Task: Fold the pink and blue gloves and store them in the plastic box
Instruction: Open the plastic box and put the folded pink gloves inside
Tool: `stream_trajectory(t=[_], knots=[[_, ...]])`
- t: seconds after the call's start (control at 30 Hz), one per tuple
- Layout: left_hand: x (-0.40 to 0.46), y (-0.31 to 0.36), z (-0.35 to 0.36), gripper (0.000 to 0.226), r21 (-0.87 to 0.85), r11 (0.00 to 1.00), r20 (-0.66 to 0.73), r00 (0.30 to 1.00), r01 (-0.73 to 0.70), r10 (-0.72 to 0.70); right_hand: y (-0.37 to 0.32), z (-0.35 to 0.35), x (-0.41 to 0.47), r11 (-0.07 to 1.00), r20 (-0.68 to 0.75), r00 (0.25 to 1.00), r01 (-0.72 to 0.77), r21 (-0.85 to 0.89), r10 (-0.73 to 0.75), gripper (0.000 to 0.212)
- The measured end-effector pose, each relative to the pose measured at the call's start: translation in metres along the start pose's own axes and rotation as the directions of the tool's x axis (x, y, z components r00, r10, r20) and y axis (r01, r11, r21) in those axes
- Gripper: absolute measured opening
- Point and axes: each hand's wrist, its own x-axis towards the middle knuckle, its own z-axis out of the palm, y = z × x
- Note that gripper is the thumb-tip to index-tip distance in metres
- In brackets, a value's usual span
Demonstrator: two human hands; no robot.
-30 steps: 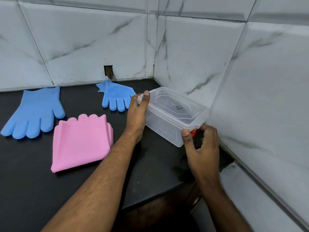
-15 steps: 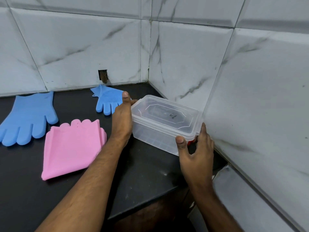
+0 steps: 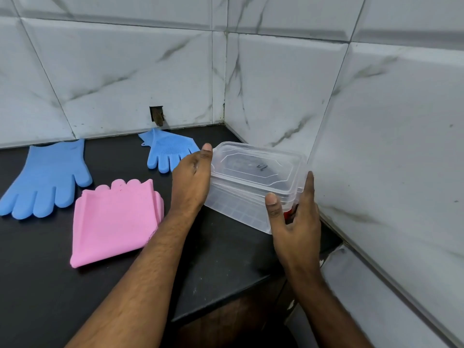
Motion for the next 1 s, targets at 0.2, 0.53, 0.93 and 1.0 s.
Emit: stream_trajectory(t=[0.2, 0.53, 0.93, 1.0], knots=[[0.002, 0.007, -0.001, 0.040, -0.073, 0.997, -0.049, 0.998, 0.036, -0.040, -0.001, 0.001, 0.003, 0.973, -0.043, 0.995, 0.078, -0.216, -0.090, 0.105], [-0.004, 0.013, -0.009, 0.042, -0.335, 0.939, -0.166, 0.986, -0.079, 0.024, -0.042, -0.008, 0.012, 0.948, -0.081, 0.963, 0.236, -0.213, -0.257, 0.089], [-0.046, 0.021, -0.045, 0.092, -0.582, 0.792, -0.241, 0.969, -0.183, 0.047, -0.109, -0.010, -0.006, 0.892, -0.067, 0.901, 0.433, 0.127, -0.428, 0.026], [-0.050, 0.021, -0.061, 0.108, -0.605, 0.775, -0.275, 0.962, -0.182, 0.012, -0.112, -0.003, -0.010, 0.872, -0.059, 0.879, 0.478, 0.108, -0.474, 0.027]])
